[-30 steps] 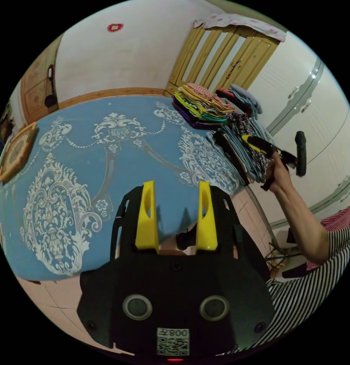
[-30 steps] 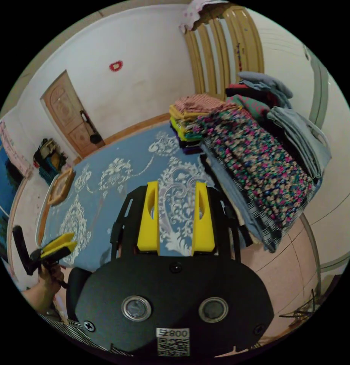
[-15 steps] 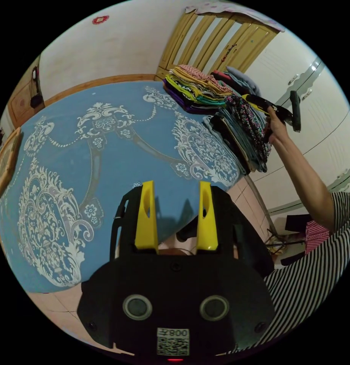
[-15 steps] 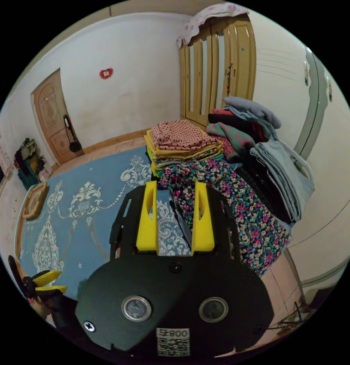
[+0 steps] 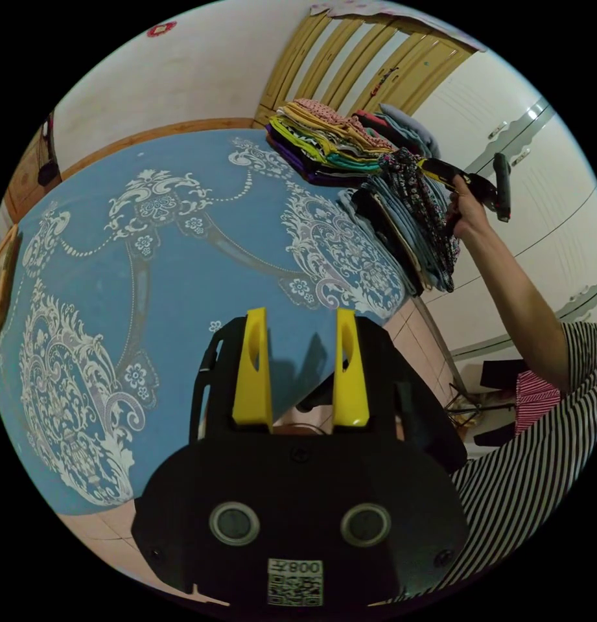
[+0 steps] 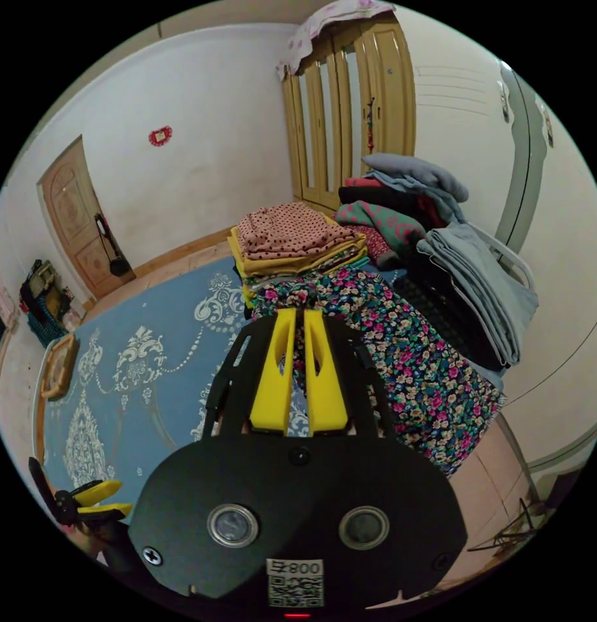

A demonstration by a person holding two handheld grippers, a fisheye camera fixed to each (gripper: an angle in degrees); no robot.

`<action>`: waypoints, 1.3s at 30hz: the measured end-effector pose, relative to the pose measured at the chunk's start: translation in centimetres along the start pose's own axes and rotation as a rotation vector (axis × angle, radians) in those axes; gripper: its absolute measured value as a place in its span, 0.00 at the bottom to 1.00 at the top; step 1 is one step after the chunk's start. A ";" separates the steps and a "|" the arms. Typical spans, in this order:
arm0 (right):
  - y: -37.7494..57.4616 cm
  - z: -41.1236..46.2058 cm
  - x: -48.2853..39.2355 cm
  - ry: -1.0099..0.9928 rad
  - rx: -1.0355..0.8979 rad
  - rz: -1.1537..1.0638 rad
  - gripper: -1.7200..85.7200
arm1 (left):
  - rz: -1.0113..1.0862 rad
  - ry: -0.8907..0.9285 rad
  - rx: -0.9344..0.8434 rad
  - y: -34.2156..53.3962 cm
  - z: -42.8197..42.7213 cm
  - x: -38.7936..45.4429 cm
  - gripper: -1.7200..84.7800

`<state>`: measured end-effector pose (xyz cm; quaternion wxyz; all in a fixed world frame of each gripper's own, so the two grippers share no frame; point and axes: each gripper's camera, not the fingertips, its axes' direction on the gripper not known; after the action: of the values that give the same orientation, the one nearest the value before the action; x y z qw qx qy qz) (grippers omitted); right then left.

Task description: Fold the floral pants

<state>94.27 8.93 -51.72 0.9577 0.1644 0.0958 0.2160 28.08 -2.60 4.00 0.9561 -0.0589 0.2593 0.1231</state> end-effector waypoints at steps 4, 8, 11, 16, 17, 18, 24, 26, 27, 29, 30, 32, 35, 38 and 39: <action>-0.7 -2.2 4.7 -0.087 0.017 0.046 0.04 | 0.000 0.016 0.006 -1.6 0.7 0.6 0.19; -1.2 -4.7 9.5 -0.200 0.025 0.101 0.03 | 0.033 0.070 0.043 -4.7 1.2 2.1 0.19; -1.2 -7.1 12.7 -0.298 0.045 0.125 0.03 | 0.078 0.123 0.085 -7.9 1.5 3.7 0.19; -0.6 -11.5 18.1 -0.410 0.088 0.166 0.03 | 0.156 0.212 0.120 -12.8 2.2 6.7 0.21; -0.4 -12.5 19.3 -0.433 0.094 0.175 0.03 | 0.171 0.241 0.119 -14.0 2.4 7.4 0.21; -0.2 -12.9 19.8 -0.444 0.096 0.179 0.03 | 0.184 0.270 0.124 -15.1 2.6 8.1 0.21; 0.7 -17.1 24.4 -0.531 0.123 0.200 0.03 | 0.216 0.393 0.139 -20.5 3.0 10.8 0.22; 1.1 -18.5 25.7 -0.556 0.134 0.207 0.03 | 0.220 0.399 0.143 -21.8 2.9 11.2 0.22; 1.1 -18.9 26.0 -0.564 0.137 0.208 0.03 | 0.220 0.420 0.133 -22.5 3.0 11.4 0.22; 1.5 -20.1 27.1 -0.585 0.141 0.207 0.03 | 0.210 0.485 0.107 -23.6 3.2 11.5 0.22; 1.6 -20.4 27.3 -0.588 0.142 0.205 0.03 | 0.180 0.543 0.089 -24.3 3.5 11.3 0.21; 2.0 -21.4 27.9 -0.597 0.141 0.201 0.03 | 0.138 0.638 0.060 -25.1 4.1 11.1 0.21; 2.7 -22.4 28.3 -0.609 0.131 0.195 0.03 | 0.069 0.781 0.014 -26.2 4.8 10.8 0.21; 3.3 -23.2 28.3 -0.617 0.117 0.188 0.03 | -0.015 0.907 -0.003 -26.9 5.0 10.1 0.20; 3.4 -23.4 28.2 -0.618 0.113 0.187 0.03 | -0.041 0.954 -0.008 -27.0 4.9 9.7 0.18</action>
<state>112.10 30.78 -75.35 0.9068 0.2832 -0.2031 0.2371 45.72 -25.74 4.61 0.7324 -0.1175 0.6676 0.0644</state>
